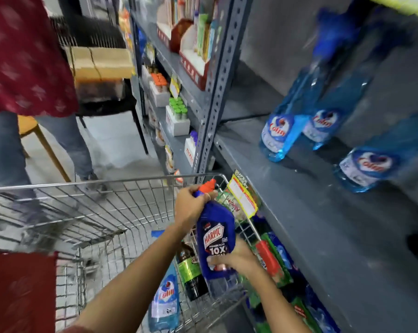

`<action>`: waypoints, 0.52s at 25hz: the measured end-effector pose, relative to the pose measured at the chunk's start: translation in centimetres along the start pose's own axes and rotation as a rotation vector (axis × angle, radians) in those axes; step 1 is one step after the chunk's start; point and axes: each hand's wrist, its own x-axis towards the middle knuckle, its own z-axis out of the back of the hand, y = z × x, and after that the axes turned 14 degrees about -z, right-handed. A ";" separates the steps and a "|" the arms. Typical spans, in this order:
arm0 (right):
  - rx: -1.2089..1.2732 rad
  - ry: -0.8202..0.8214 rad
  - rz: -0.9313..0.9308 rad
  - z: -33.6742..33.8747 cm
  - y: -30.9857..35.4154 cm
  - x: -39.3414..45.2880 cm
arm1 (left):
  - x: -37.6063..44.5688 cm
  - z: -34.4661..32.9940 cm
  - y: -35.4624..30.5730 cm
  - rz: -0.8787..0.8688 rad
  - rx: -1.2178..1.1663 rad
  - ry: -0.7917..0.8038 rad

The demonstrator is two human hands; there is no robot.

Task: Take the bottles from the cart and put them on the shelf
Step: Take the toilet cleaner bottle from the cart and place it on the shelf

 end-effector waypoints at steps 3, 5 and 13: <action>0.076 -0.048 0.167 0.5 1.2 -6.7 | -2.5 -0.4 -6.1 -0.100 -0.064 -0.036; 0.127 -0.130 0.274 1.1 1.6 -11.1 | -4.9 -1.0 -10.5 -0.162 -0.112 -0.033; 0.233 -0.440 0.488 5.0 -0.7 -26.0 | -16.3 -5.6 -23.5 -0.369 -0.285 0.141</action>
